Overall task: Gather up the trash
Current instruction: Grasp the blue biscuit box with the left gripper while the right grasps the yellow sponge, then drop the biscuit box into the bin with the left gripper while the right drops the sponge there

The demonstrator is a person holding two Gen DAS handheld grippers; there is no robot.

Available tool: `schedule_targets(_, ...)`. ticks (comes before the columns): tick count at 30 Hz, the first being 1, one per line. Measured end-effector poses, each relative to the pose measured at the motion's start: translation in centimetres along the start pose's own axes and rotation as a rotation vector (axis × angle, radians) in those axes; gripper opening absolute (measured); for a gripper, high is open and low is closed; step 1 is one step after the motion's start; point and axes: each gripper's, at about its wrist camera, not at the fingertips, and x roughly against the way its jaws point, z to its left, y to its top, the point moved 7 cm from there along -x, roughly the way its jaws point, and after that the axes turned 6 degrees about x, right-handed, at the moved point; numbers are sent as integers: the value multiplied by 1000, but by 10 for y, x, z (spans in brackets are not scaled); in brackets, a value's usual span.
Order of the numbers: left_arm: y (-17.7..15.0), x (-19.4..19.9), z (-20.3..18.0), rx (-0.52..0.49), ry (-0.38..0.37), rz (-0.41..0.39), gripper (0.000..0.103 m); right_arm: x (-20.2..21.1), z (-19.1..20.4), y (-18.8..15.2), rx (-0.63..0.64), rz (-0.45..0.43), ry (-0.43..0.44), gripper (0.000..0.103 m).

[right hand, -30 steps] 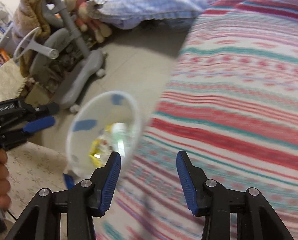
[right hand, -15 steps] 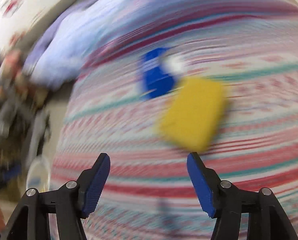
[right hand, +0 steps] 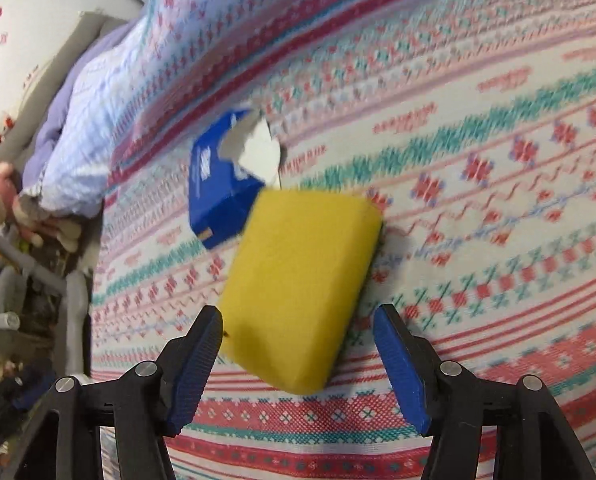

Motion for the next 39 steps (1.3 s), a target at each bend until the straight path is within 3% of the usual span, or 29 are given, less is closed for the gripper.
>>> schedule_targets(2,-2,-3,-7,-7,-7,4,42,0,-1,-2,11,-12,-7,62)
schedule_targets(3,-3,-5,-10,-9,-12,8,42,1,1,-3,24,-8,-11,51)
schedule_targets(7,-8,-11,-23,-11,-37,24,42,0,6,-6,56,3,4,37)
schedule_targets(10,-8,-13,-36,-40,-40,7,42,4,18,-5,18,7,83,33)
schedule_targets(17,1,-33,-82,-124,-53,-35,44,61,19,14,78,-115,61,32)
schedule_targets(19,5,-43,-98,-135,-72,-39,63,72,9,19,82,-141,32,32)
schedule_targets(21,10,-55,-116,-131,-78,-51,68,78,-3,21,76,-161,9,32)
schedule_targets(24,13,-73,-140,-144,-113,-23,69,82,-18,21,38,-170,21,32)
schedule_targets(31,20,-109,-150,-145,-43,-10,73,88,-32,25,-16,-179,48,33)
schedule_targets(37,12,-126,-164,-180,-35,-11,71,91,-31,23,-10,-171,72,33)
schedule_targets(39,11,-126,-163,-173,-49,-10,53,90,-28,21,-6,-166,77,33)
